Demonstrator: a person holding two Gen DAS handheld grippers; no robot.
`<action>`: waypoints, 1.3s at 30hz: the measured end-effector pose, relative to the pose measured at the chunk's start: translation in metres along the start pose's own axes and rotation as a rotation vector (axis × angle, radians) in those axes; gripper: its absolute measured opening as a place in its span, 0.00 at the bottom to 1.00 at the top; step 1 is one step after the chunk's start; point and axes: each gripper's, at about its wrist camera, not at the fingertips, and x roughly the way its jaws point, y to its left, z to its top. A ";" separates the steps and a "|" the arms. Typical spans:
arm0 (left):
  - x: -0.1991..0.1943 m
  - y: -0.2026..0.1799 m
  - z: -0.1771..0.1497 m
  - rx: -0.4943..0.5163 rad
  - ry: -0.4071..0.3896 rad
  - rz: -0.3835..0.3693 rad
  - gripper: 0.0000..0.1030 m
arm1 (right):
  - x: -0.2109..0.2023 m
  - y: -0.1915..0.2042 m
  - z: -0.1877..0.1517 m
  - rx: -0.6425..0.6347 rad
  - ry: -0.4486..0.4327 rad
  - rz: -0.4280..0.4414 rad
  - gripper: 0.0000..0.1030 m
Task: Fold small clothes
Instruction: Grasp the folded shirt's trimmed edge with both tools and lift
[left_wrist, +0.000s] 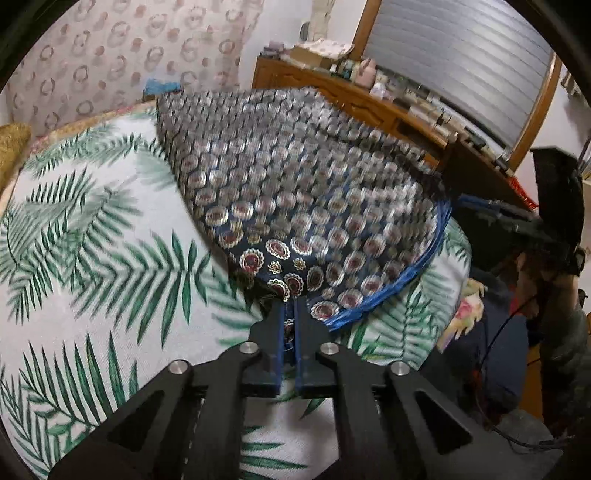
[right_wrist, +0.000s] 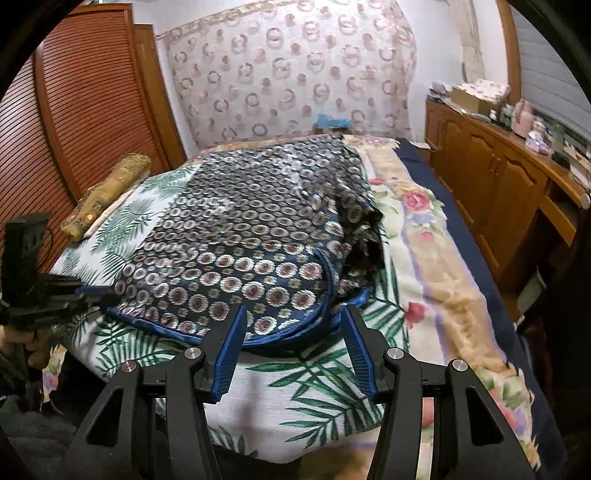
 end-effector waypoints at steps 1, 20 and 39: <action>-0.007 0.000 0.006 -0.013 -0.024 -0.025 0.04 | -0.002 0.003 0.001 -0.013 -0.005 0.005 0.53; -0.052 -0.006 0.063 -0.017 -0.197 -0.061 0.02 | 0.052 0.046 0.003 -0.277 0.097 0.048 0.66; -0.089 0.008 0.056 -0.046 -0.292 -0.051 0.02 | 0.054 0.028 0.034 -0.335 -0.055 -0.076 0.02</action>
